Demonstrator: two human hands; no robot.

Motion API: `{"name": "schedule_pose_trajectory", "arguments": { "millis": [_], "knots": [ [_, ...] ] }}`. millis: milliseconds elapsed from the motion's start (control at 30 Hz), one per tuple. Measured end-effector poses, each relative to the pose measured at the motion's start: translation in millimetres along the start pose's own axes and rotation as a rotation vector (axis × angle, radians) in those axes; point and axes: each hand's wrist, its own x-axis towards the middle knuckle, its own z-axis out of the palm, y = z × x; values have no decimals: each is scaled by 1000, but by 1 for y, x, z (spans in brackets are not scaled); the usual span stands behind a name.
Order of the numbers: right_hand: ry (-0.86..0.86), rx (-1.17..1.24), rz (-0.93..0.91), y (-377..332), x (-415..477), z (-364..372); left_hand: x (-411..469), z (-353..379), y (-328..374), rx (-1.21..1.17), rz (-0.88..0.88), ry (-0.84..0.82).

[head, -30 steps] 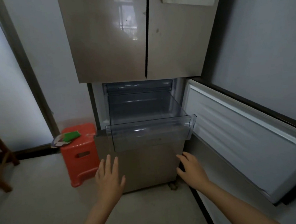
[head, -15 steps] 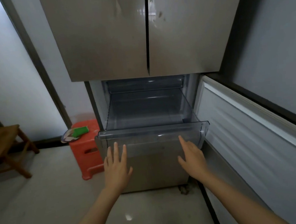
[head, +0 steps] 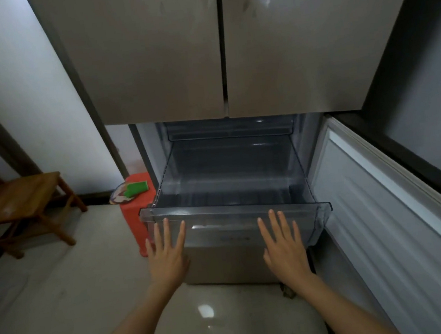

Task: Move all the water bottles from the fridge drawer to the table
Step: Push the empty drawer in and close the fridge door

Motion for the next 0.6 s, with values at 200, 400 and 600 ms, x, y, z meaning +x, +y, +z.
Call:
{"name": "schedule_pose_trajectory", "arguments": {
  "millis": [200,400,600],
  "knots": [
    [54,-21,34,18,2,3,4,-10,-9,1,59,128],
    [166,38,43,22,2,7,16,-16,-16,63,74,31],
    [178,-4,13,29,5,9,18,-11,-13,62,59,21]
  ]
}}
